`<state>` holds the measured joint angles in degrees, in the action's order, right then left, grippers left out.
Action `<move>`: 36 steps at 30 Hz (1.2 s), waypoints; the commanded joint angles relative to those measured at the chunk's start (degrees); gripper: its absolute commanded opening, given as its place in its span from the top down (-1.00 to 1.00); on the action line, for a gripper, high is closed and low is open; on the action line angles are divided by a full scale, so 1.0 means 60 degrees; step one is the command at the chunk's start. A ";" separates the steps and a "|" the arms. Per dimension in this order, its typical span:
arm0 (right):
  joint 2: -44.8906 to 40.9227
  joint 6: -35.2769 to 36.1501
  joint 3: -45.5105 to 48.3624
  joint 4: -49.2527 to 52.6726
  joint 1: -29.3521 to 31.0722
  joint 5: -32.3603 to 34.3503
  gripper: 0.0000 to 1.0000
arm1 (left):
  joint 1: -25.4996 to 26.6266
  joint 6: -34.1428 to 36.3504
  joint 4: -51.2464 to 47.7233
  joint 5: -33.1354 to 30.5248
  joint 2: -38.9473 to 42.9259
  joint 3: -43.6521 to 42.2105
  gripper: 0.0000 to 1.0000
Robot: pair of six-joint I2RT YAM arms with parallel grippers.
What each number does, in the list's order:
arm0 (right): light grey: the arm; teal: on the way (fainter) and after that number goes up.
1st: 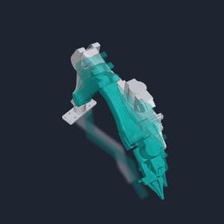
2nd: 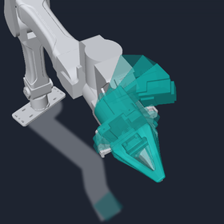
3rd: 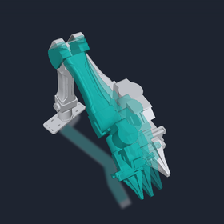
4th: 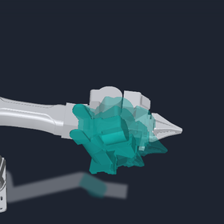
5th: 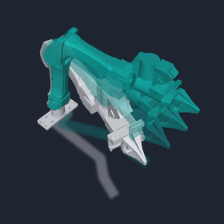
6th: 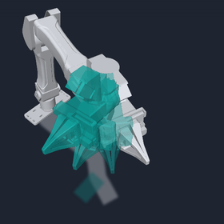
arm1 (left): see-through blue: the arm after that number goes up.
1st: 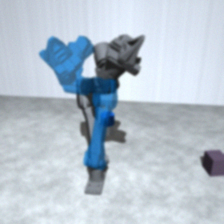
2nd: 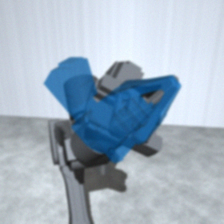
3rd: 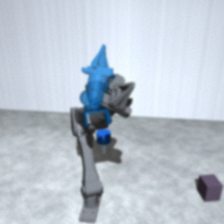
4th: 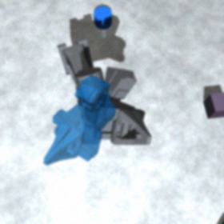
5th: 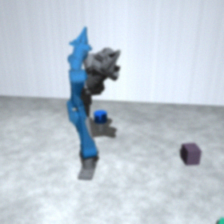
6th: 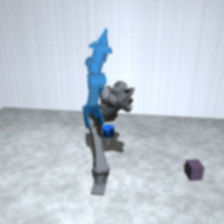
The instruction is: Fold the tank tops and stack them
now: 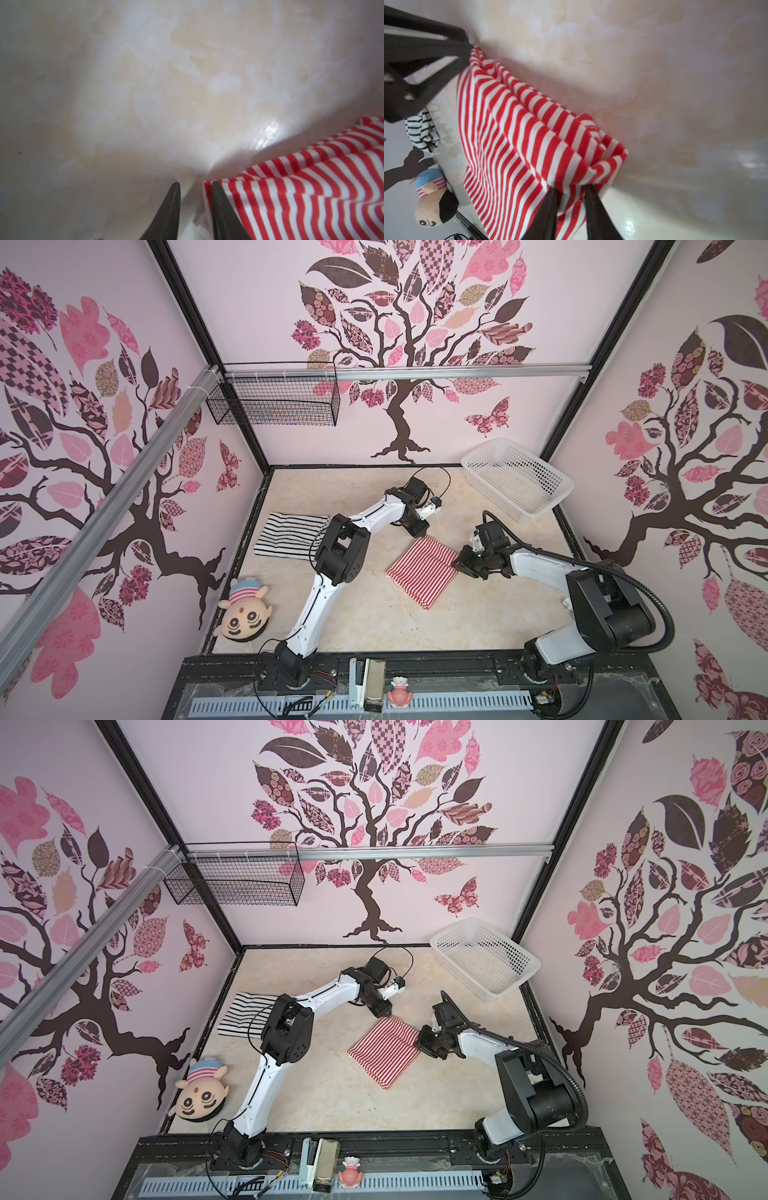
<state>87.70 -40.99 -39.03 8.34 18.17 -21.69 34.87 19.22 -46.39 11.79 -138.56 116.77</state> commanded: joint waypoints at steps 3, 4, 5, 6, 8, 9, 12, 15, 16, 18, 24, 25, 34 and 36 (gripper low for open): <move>0.0037 -0.0010 -0.0012 0.0156 -0.0055 0.0008 0.45 | -0.0111 -0.0169 -0.0221 -0.0737 0.0299 -0.0138 0.42; -0.0148 0.0016 -0.0039 0.0303 -0.0055 0.0041 0.44 | -0.0129 -0.0207 -0.0014 -0.0708 0.0668 -0.0461 0.42; -0.0331 0.0032 -0.0069 0.0432 -0.0057 0.0078 0.43 | -0.0157 -0.0223 0.0184 -0.0690 0.1008 -0.0779 0.41; -0.0560 0.0055 -0.0112 0.0589 -0.0061 0.0124 0.42 | -0.0155 -0.0237 0.0391 -0.0690 0.1429 -0.1244 0.41; -0.1004 0.0108 -0.0200 0.0871 -0.0056 0.0157 0.35 | -0.0149 -0.0230 0.0613 -0.0539 0.2190 -0.1895 0.40; -0.1208 0.0108 -0.0231 0.0961 -0.0056 0.0158 0.30 | -0.0153 -0.0270 0.0681 -0.0493 0.2575 -0.2186 0.40; -0.1694 0.0206 -0.0305 0.1286 -0.0055 0.0277 0.12 | -0.0152 -0.0322 0.0648 -0.0248 0.3504 -0.2973 0.37; -0.1790 0.0378 -0.0464 0.1554 -0.0055 0.0283 0.08 | -0.0189 -0.0283 0.0301 -0.0352 0.4246 -0.3658 0.37; -0.1772 0.0406 -0.0497 0.1531 -0.0057 0.0111 0.08 | -0.0298 -0.0346 0.0460 -0.0644 0.4560 -0.4077 0.37; -0.1813 0.0358 -0.0494 0.1392 -0.0053 -0.0106 0.09 | -0.0742 -0.0496 0.0926 -0.1268 0.5167 -0.4950 0.37; -0.1925 0.0259 -0.0479 0.0956 -0.0027 -0.0369 0.14 | -0.3699 -0.0127 0.1373 -0.1793 0.6529 -0.6829 0.37; -0.1864 0.0219 -0.0510 0.0849 0.0047 -0.0425 0.16 | -0.4375 -0.0001 0.1363 -0.1534 0.6634 -0.7022 0.37; -0.0204 0.0034 -0.1639 0.0123 0.1378 -0.0076 0.21 | -0.7398 0.1436 0.0826 -0.1077 0.5891 -0.7615 0.39; 0.0398 -0.0044 -0.1895 -0.0180 0.1409 -0.0226 0.22 | -0.7520 0.1467 0.0934 -0.1144 0.5578 -0.7716 0.39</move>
<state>85.82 -40.38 -48.14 9.47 26.61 -22.87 -10.35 24.99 -40.23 4.01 -102.28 72.55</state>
